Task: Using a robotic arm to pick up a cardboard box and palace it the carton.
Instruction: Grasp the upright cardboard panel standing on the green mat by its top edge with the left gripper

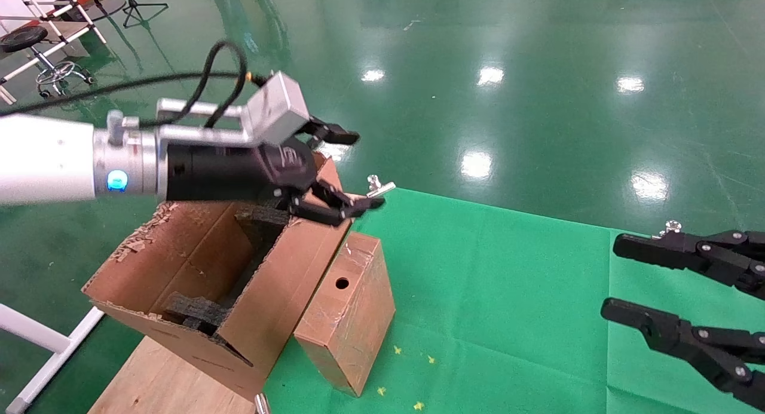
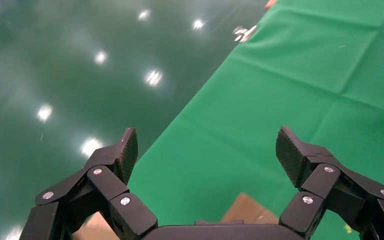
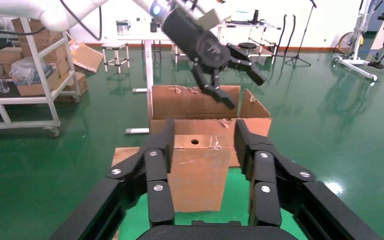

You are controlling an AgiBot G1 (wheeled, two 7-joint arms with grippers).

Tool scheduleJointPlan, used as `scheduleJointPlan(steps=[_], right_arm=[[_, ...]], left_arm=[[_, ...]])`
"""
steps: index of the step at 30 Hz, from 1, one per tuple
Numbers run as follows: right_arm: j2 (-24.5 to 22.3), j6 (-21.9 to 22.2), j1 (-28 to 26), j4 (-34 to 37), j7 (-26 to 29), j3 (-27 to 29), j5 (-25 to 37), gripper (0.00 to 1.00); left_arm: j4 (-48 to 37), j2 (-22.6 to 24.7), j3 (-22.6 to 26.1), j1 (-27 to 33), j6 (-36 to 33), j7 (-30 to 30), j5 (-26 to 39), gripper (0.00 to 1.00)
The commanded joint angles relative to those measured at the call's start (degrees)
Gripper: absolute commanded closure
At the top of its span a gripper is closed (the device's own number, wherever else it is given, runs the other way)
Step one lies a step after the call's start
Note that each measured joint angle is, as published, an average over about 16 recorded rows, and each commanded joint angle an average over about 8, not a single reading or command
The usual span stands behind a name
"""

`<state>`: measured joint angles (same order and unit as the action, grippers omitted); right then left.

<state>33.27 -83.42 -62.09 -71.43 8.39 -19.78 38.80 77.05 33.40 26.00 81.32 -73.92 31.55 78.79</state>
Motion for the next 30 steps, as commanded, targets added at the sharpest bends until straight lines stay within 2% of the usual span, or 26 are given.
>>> scheduleJointPlan(steps=[1, 7, 13, 22, 30], right_arm=[[0.00, 0.00, 0.00, 0.00, 0.00, 0.00, 0.00, 1.00], [0.00, 0.00, 0.00, 0.00, 0.00, 0.00, 0.00, 1.00], [0.00, 0.00, 0.00, 0.00, 0.00, 0.00, 0.00, 1.00], [0.00, 0.00, 0.00, 0.00, 0.00, -0.01, 0.00, 1.00], [0.00, 0.00, 0.00, 0.00, 0.00, -0.01, -0.01, 1.00]], left_arm=[[0.08, 0.26, 1.69, 3.21, -0.10, 5.02, 4.49, 0.00], [0.26, 1.80, 5.30, 10.09, -6.05, 19.96, 11.06, 0.00], [0.37, 4.07, 8.68, 14.19, -11.34, 31.37, 15.92, 0.00], [0.39, 7.13, 13.86, 16.12, -15.03, 42.80, 18.83, 0.00], [0.50, 8.11, 20.55, 16.71, -15.33, 49.03, 19.47, 0.00]])
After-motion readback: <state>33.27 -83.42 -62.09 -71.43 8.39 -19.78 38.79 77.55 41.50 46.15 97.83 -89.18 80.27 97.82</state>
